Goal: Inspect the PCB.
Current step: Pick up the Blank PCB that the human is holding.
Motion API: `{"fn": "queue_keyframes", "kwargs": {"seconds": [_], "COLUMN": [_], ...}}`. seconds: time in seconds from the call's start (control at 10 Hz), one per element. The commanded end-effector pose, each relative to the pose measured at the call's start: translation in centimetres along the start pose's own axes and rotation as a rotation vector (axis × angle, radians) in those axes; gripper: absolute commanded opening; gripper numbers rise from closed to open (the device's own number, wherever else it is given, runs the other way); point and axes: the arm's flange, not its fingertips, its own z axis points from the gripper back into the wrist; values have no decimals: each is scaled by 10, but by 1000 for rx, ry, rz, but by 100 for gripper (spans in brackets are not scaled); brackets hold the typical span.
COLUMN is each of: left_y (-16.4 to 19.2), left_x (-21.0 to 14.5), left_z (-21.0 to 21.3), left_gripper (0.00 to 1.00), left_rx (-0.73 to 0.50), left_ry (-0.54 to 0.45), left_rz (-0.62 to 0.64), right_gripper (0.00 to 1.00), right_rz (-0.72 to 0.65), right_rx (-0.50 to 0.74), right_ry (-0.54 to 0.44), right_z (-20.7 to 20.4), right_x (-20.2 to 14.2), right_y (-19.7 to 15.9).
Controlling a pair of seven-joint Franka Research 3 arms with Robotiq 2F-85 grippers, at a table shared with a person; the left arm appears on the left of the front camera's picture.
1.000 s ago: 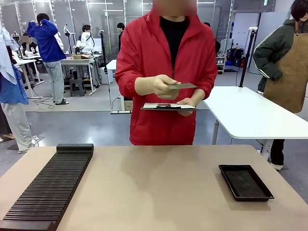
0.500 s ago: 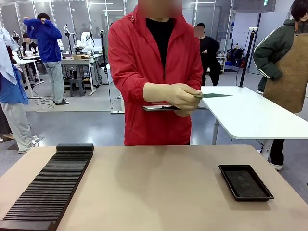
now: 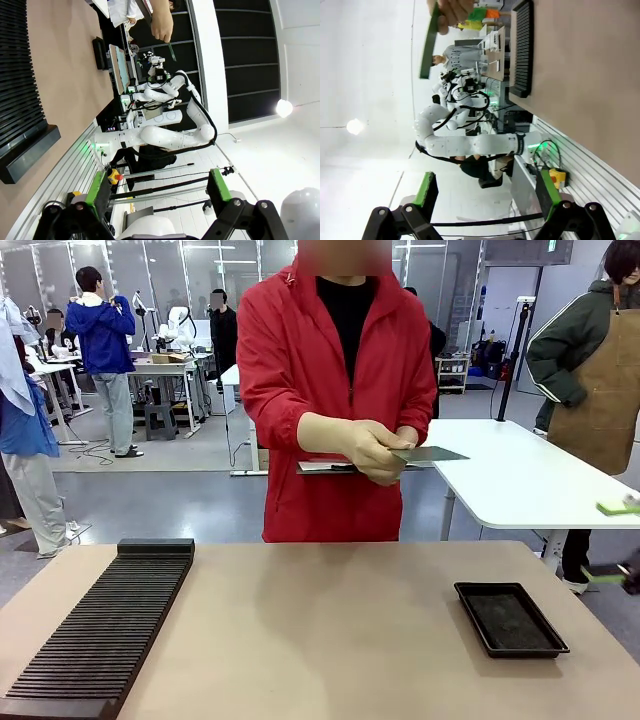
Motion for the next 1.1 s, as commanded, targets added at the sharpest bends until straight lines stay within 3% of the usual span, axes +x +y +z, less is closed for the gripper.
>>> {"fn": "queue_keyframes", "kwargs": {"seconds": [0.0, 0.6, 1.0], "left_y": [-4, -4, -4], "left_x": [-1, -1, -1], "left_z": [2, 2, 2], "left_gripper": [100, 100, 100], "left_rx": [9, 9, 9], "left_ry": [2, 2, 2], "left_rz": [5, 5, 5], "right_gripper": [100, 100, 100], "right_rz": [-67, -210, -233], "right_rx": [47, 86, 105], "right_ry": [37, 85, 143], "right_z": [-18, -94, -146], "right_x": [25, 86, 102], "right_y": [17, 62, 69]}}
